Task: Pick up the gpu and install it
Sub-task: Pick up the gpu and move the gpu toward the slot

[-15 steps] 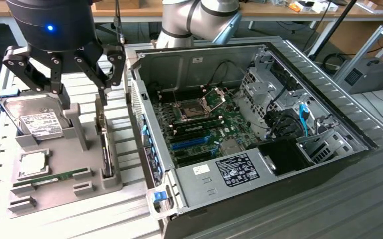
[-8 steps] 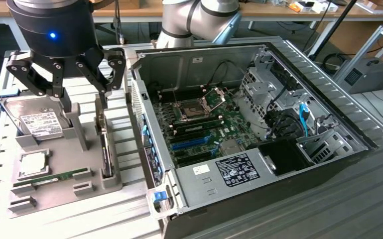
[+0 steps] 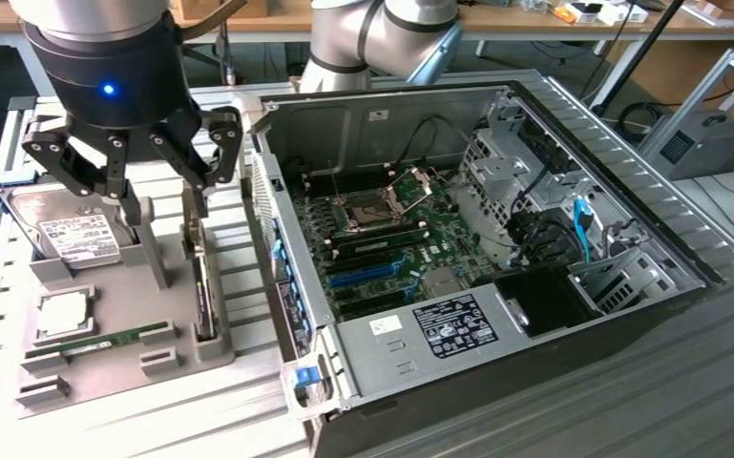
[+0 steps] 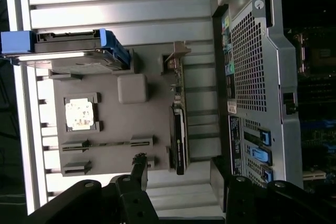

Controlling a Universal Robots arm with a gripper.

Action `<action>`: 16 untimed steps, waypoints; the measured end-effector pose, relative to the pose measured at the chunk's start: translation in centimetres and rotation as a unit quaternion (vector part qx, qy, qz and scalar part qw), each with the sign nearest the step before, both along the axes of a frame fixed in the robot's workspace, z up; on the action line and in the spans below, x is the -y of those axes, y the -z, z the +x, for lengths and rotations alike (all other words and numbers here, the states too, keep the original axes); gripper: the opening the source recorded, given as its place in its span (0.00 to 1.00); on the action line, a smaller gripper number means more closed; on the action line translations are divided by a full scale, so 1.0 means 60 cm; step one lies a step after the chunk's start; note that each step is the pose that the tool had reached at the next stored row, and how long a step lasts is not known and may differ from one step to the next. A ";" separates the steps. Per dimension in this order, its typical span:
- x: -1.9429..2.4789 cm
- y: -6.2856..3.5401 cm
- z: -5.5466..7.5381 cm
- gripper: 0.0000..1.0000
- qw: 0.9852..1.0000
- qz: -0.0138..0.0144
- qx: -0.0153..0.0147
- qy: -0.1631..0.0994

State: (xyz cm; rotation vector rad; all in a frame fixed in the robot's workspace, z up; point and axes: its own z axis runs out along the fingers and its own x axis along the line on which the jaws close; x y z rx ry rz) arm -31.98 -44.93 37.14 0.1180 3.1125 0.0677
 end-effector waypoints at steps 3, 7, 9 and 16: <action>0.0000 0.008 0.000 0.60 1.000 0.000 0.000 0.000; 0.0000 0.018 0.000 0.60 1.000 0.000 0.000 0.000; 0.0000 0.022 0.000 0.60 1.000 0.000 0.000 0.000; 0.0000 0.034 -0.001 0.60 1.000 0.000 0.000 0.000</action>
